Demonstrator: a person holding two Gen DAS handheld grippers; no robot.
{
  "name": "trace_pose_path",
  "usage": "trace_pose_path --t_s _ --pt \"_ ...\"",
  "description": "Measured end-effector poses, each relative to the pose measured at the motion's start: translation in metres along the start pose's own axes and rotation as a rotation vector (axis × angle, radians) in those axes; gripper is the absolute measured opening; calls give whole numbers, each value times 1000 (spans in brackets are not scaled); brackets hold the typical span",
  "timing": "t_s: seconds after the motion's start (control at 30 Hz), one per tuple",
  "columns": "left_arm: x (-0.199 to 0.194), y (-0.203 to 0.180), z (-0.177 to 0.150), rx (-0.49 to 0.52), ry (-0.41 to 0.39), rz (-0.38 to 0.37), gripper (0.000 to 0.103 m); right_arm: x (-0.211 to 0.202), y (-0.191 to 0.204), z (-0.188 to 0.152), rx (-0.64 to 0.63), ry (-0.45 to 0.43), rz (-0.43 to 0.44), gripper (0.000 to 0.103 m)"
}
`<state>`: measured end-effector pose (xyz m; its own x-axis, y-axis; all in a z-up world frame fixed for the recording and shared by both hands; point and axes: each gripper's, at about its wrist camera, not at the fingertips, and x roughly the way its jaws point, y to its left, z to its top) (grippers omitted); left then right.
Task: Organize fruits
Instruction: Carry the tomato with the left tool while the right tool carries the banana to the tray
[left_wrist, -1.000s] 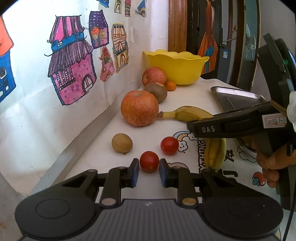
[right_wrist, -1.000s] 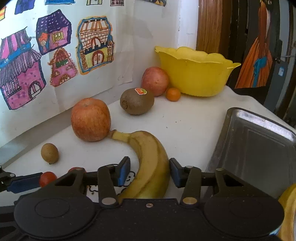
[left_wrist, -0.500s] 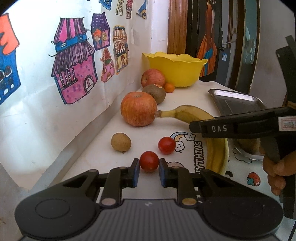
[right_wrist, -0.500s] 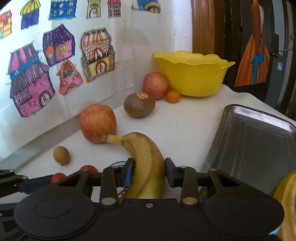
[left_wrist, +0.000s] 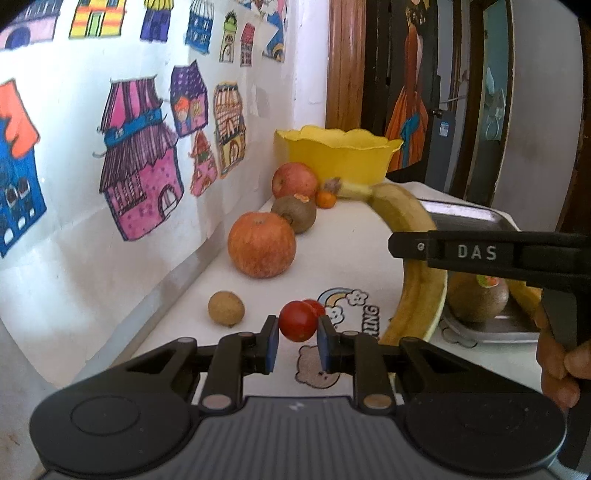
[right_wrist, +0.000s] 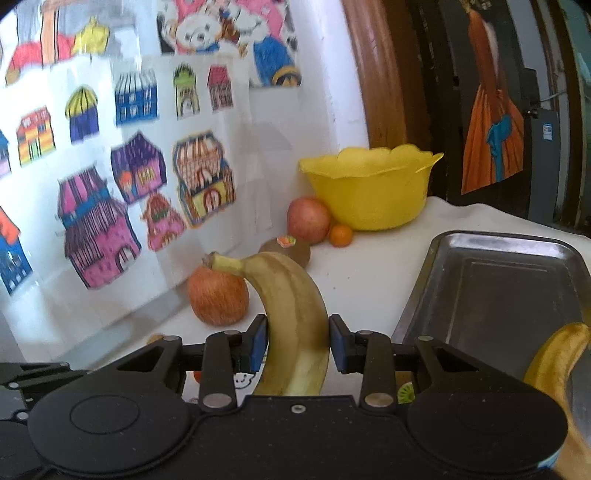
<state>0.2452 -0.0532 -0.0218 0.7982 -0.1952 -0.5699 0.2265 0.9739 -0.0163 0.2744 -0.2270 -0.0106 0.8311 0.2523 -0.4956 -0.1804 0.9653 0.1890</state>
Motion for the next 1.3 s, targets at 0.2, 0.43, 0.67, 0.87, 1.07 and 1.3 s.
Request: trace_pose_path --t_s 0.2,0.43,0.67,0.87,1.07,1.3 --pt "-9 -14 10 8 -32 2 24 -26 -17 1 66 -95 11 37" --pt "-12 -46 22 22 -58 -26 24 -59 -53 5 136 -159 -17 37" --pt "-2 -93 28 58 -59 -91 24 -102 -100 4 196 -193 -61 37" --pt "12 -129 30 85 -52 -134 24 -134 -138 4 221 -212 -119 37" --pt "26 -156 34 114 -51 -150 24 -136 -170 3 237 -172 -148 37" --pt "45 -166 34 139 -28 -141 25 -112 -194 4 280 -123 -108 37"
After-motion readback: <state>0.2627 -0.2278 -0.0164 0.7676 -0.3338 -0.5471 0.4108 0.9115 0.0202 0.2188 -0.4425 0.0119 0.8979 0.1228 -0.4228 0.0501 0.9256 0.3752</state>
